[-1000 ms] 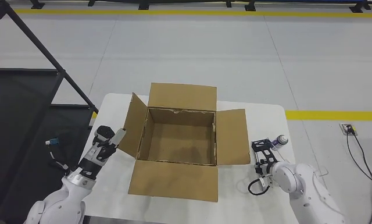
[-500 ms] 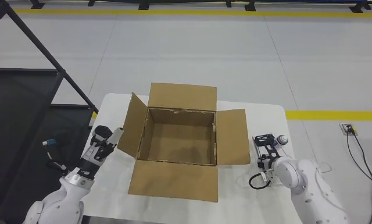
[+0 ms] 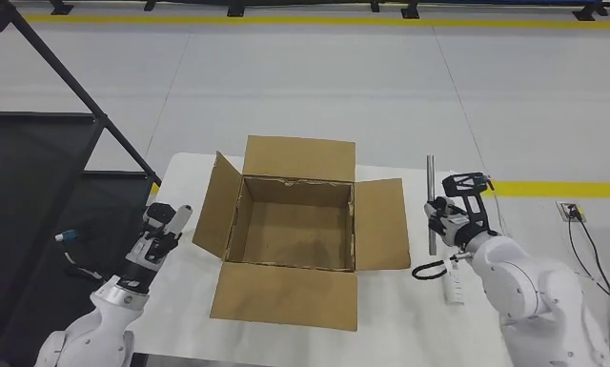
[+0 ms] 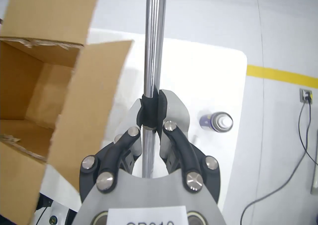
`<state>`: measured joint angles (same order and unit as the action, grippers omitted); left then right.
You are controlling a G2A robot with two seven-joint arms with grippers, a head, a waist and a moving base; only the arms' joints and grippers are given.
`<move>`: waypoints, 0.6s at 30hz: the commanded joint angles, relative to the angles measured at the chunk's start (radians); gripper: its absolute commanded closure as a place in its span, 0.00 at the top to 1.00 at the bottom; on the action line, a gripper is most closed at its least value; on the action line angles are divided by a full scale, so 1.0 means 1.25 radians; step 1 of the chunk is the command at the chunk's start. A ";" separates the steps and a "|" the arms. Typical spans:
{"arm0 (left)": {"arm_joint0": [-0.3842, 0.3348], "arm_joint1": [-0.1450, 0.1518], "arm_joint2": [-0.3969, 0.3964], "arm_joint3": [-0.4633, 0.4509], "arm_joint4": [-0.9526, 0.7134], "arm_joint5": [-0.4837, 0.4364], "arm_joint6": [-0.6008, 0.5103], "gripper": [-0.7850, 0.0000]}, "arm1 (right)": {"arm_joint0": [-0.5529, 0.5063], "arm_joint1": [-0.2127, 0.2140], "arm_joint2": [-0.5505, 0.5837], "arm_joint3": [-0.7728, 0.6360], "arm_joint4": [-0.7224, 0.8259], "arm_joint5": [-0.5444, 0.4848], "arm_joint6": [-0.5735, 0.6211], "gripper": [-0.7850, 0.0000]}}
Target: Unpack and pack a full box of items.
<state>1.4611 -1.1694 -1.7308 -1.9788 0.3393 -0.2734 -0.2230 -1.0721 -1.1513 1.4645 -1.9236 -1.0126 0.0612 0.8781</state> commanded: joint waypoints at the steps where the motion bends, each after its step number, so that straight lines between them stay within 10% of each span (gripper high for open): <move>1: 0.011 0.000 -0.010 -0.002 -0.002 -0.002 0.014 1.00 | 0.026 -0.004 -0.035 -0.004 0.015 -0.013 -0.013 0.00; 18: 0.113 -0.006 -0.105 -0.030 -0.059 -0.017 0.108 1.00 | 0.334 -0.081 -0.451 0.243 0.010 -0.112 -0.044 0.00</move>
<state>1.5972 -1.1765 -1.8554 -2.0159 0.2703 -0.2939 -0.0938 -0.6760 -1.2444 0.9337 -1.6554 -0.9986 -0.0764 0.8232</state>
